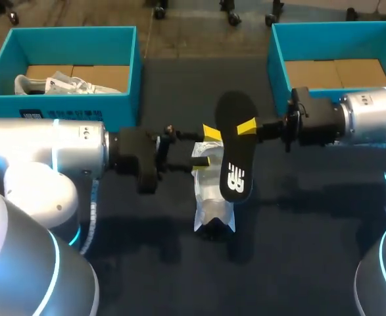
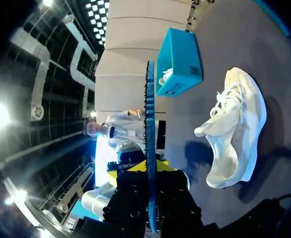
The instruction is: Take the shoe out of the shoebox, open the shoe tongue, remove and reinsert the insole, then place the shoe into the shoebox
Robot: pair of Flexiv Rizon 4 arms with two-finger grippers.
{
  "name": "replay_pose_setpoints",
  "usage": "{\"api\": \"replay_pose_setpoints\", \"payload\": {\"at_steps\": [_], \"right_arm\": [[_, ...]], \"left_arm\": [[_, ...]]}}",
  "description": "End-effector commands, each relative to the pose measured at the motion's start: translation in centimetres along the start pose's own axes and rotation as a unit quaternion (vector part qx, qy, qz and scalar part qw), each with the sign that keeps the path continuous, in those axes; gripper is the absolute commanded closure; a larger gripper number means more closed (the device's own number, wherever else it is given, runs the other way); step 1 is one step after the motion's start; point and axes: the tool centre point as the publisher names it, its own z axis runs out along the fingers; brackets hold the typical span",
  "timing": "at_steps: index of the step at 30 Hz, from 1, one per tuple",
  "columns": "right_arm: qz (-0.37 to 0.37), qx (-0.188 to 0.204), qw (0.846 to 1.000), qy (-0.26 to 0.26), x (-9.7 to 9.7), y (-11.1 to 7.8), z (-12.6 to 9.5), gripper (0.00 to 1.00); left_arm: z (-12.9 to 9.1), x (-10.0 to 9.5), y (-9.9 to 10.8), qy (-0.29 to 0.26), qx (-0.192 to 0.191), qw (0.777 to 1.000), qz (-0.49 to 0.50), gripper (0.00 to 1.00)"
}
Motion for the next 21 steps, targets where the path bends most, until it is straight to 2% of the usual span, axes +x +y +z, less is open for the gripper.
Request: {"api": "replay_pose_setpoints", "payload": {"at_steps": [1, 9, 16, 21], "right_arm": [[0.002, 0.002, 1.000, 0.001, -0.2, -0.2, -0.5, 1.00], [0.001, 0.009, 1.000, 0.001, -0.6, -0.2, -0.8, 1.00], [0.007, 0.009, 1.000, 0.004, -1.6, -0.6, -0.9, 1.00], [0.011, 0.011, 1.000, 0.007, -1.8, -0.6, -0.8, 1.00]], "left_arm": [[-1.8, -0.3, 0.2, 0.014, 0.008, 1.000, -0.001, 0.00], [-2.2, -0.2, 0.5, 0.018, 0.001, 1.000, 0.002, 0.00], [-2.2, -0.2, 0.5, 0.018, 0.001, 1.000, 0.002, 0.00], [-2.2, -2.0, 0.8, 0.060, -0.003, 0.998, -0.005, 0.00]]}}
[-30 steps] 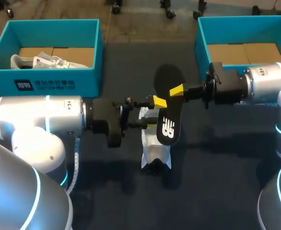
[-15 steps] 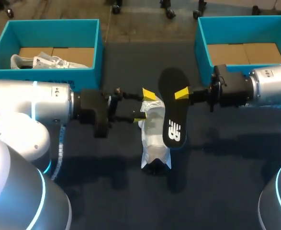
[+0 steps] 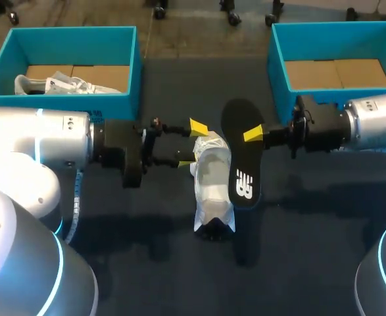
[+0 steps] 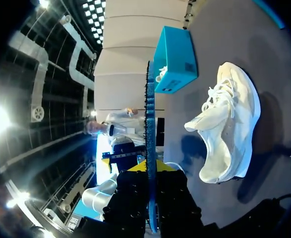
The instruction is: Take the shoe out of the shoebox, open the shoe tongue, remove and reinsert the insole, then place the shoe into the shoebox
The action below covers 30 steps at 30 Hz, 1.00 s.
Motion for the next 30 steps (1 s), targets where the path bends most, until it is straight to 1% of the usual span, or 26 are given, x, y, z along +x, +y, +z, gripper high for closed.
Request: {"api": "replay_pose_setpoints", "payload": {"at_steps": [1, 2, 3, 4, 9, 15, 19, 24, 26, 28, 30], "right_arm": [[0.001, 0.001, 1.000, 0.001, -0.2, 0.0, 0.2, 1.00], [0.000, 0.002, 1.000, 0.000, -0.2, 0.0, 0.2, 1.00], [0.000, 0.002, 1.000, 0.000, -0.2, 0.0, 0.2, 1.00], [0.000, 0.003, 1.000, -0.001, -0.1, 0.0, 0.3, 1.00], [-0.003, 0.003, 1.000, -0.001, -0.3, -0.1, 0.5, 1.00], [-0.007, 0.002, 1.000, 0.001, -0.6, -0.1, 0.9, 1.00], [-0.011, 0.002, 1.000, 0.006, -1.1, -0.1, 1.5, 1.00], [-0.016, 0.002, 1.000, 0.011, -1.3, -0.2, 1.9, 1.00], [-0.016, 0.002, 1.000, 0.011, -1.3, -0.2, 2.0, 1.00], [-0.018, 0.001, 1.000, 0.012, -1.4, -0.3, 2.1, 1.00], [-0.019, 0.000, 1.000, 0.012, -1.4, -0.4, 2.2, 1.00]], "left_arm": [[0.0, -1.6, 0.0, 0.060, 0.004, 0.998, 0.001, 0.00], [-0.1, -1.7, 0.1, 0.066, 0.007, 0.998, -0.014, 0.00], [-0.2, -1.9, 0.2, 0.073, 0.005, 0.997, -0.007, 0.00], [-0.2, -1.9, 0.3, 0.092, 0.008, 0.996, -0.014, 0.00], [-0.1, -2.4, 0.7, 0.133, 0.015, 0.991, -0.020, 0.00], [0.1, -3.8, 0.9, 0.195, 0.018, 0.980, -0.034, 0.00], [0.3, -5.1, 1.2, 0.265, 0.026, 0.963, -0.053, 0.00], [1.0, -6.0, 1.7, 0.314, 0.027, 0.947, -0.061, 0.00], [1.3, -6.1, 1.9, 0.320, 0.022, 0.945, -0.058, 0.00], [1.7, -6.3, 2.2, 0.344, 0.018, 0.935, -0.079, 0.00], [1.8, -6.4, 2.3, 0.357, 0.020, 0.930, -0.088, 0.00]]}}
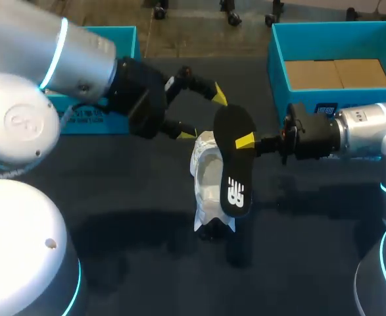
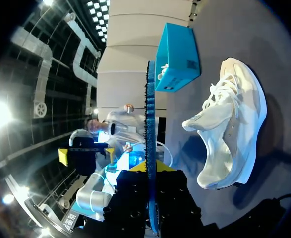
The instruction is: Take the shoe out of the shoebox, open the shoe tongue, remove and reinsert the insole, then place the shoe into the shoebox
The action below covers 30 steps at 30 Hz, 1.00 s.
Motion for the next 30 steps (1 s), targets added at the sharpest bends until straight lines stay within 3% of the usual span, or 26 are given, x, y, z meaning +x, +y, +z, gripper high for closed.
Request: {"api": "replay_pose_setpoints", "payload": {"at_steps": [1, 6, 23, 30], "right_arm": [[-0.001, -0.002, 1.000, 0.001, -0.2, -0.2, 0.4, 1.00], [-0.003, -0.001, 1.000, 0.002, -0.3, -0.3, 0.7, 1.00], [-0.010, -0.003, 1.000, -0.001, -0.4, -0.1, 0.1, 1.00], [-0.012, 0.006, 1.000, 0.001, -0.5, 0.1, 0.1, 1.00]], "left_arm": [[1.0, -1.1, 0.6, 0.169, -0.001, 0.986, -0.010, 0.00], [1.3, -1.8, 1.2, 0.193, -0.002, 0.981, -0.018, 0.00], [1.4, -2.3, 1.1, 0.176, -0.009, 0.984, 0.002, 0.00], [1.6, -2.5, 1.1, 0.267, -0.014, 0.963, 0.025, 0.00]]}}
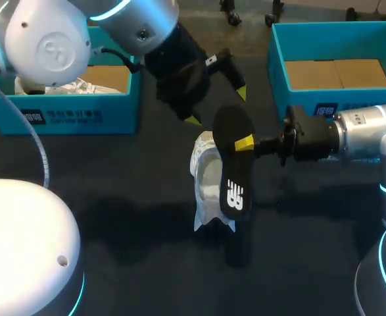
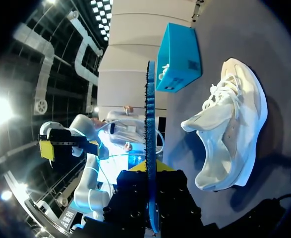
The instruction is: Take the shoe out of the shoebox, open the shoe tongue, remove and reinsert the insole, then place the shoe into the shoebox
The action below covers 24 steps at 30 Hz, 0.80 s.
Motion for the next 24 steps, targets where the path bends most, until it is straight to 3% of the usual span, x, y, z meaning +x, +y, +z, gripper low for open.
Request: {"api": "replay_pose_setpoints", "payload": {"at_steps": [1, 14, 24], "right_arm": [[0.000, 0.005, 1.000, 0.000, -0.1, 0.2, 0.0, 1.00], [-0.006, 0.020, 1.000, 0.008, -0.3, 0.6, 0.4, 1.00], [-0.003, 0.023, 1.000, 0.010, -0.8, 0.4, 0.6, 1.00]], "left_arm": [[-0.1, -1.0, 0.3, 0.078, -0.002, 0.997, 0.012, 0.00], [1.0, -0.5, 0.1, 0.147, -0.007, 0.989, 0.019, 0.00], [0.3, -0.8, 0.9, 0.191, -0.020, 0.981, 0.023, 0.00]]}}
